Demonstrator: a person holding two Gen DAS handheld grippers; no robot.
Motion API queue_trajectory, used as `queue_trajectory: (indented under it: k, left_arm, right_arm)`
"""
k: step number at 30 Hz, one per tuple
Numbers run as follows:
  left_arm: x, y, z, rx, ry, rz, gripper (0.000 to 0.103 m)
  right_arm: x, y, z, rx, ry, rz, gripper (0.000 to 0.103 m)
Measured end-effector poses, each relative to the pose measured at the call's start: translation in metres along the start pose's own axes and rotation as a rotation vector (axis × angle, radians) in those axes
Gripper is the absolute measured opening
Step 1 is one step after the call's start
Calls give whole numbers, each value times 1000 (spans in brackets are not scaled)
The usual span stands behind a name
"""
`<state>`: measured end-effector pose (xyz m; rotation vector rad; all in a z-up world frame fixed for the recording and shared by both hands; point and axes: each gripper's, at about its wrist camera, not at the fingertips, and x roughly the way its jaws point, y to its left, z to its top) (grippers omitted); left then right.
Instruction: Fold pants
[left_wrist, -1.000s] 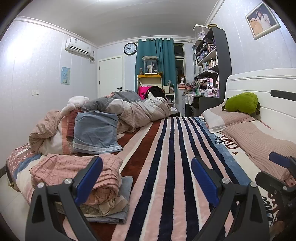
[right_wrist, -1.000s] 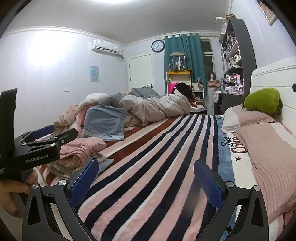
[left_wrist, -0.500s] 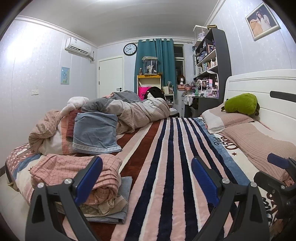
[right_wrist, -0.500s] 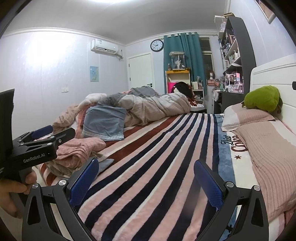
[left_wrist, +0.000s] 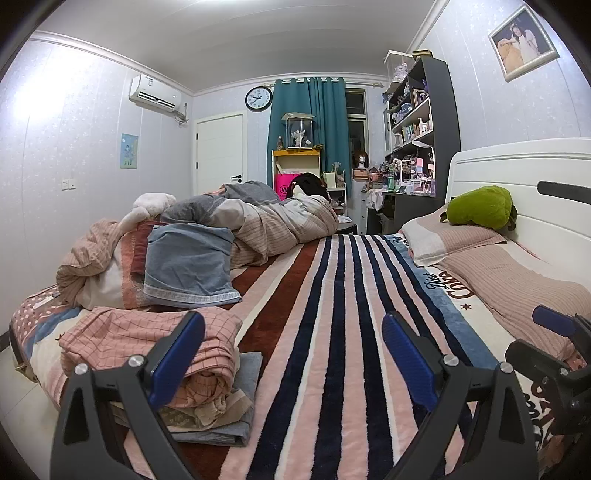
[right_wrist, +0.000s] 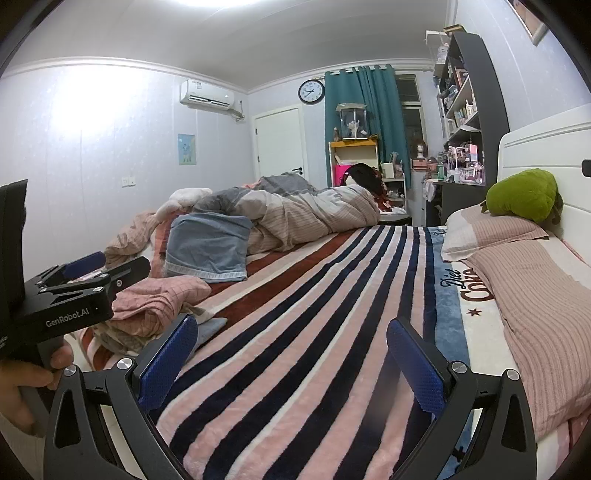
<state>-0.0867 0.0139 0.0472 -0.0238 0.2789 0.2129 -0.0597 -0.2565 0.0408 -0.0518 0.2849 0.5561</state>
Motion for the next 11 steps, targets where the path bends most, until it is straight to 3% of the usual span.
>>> queue_trajectory:
  k: [11]
  left_arm:
    - [1,-6,1,6,8,-7,95]
  right_arm:
    - [1,1,0,3,0,-2,102]
